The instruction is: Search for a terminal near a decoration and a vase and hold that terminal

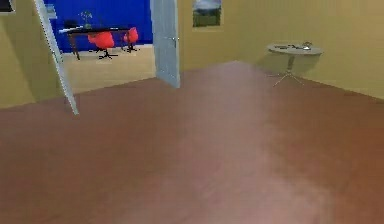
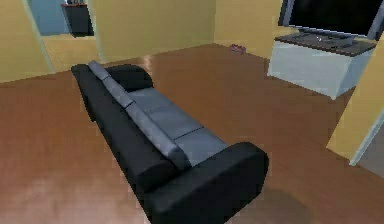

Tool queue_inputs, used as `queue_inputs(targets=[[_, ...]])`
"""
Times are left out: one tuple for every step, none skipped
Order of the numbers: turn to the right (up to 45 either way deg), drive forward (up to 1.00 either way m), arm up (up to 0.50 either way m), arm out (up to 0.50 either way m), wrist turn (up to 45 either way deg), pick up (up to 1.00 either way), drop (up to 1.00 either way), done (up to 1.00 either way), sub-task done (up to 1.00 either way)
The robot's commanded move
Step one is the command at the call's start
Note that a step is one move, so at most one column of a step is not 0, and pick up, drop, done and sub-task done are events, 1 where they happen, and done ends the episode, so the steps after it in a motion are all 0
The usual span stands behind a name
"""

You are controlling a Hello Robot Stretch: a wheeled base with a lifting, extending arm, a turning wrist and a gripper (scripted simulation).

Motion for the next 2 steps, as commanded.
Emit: queue_inputs(targets=[[0.0,0.35,0.00,0.00,0.0,0.00,0.00,0.00,0.00],[39.0,0.00,0.00,0.00,0.0,0.00,0.00,0.00,0.00]])
